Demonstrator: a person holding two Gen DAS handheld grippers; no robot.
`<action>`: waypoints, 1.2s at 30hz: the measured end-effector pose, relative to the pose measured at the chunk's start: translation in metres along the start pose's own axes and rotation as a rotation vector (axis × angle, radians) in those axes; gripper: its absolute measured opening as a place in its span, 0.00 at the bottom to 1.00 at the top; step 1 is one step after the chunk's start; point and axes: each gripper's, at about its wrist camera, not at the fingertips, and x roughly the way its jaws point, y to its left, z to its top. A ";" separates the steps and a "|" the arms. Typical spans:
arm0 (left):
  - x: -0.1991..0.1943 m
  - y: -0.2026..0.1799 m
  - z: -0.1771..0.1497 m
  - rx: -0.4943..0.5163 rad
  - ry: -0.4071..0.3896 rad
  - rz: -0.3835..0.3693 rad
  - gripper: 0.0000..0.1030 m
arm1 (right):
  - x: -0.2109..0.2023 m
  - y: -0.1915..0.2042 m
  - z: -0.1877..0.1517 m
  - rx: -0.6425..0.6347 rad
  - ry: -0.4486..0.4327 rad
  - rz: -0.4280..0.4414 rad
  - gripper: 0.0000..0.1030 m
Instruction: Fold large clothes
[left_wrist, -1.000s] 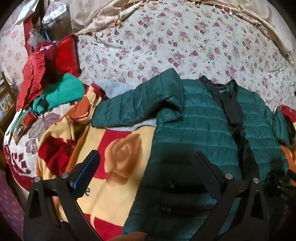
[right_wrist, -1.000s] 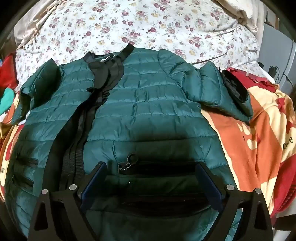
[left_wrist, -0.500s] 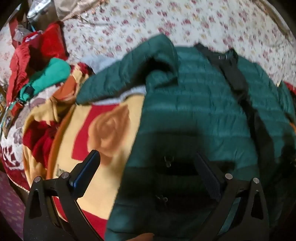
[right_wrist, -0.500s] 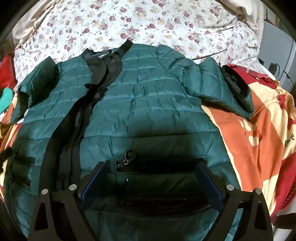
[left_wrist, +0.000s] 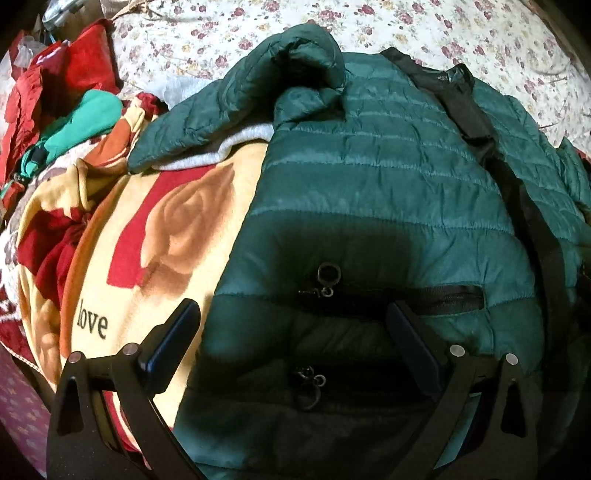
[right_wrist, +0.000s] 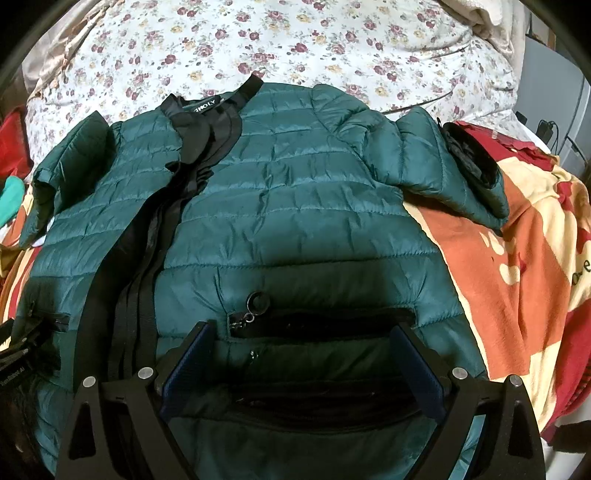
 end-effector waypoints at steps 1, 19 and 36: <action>0.000 0.000 -0.001 -0.002 0.002 -0.001 0.98 | 0.000 0.000 0.000 0.001 -0.001 0.000 0.93; -0.034 0.016 0.009 -0.025 -0.097 -0.032 0.94 | -0.020 0.006 0.012 -0.011 -0.050 -0.011 0.93; -0.012 0.158 0.101 -0.209 -0.155 -0.050 0.94 | -0.012 0.028 0.022 -0.031 -0.048 0.032 0.93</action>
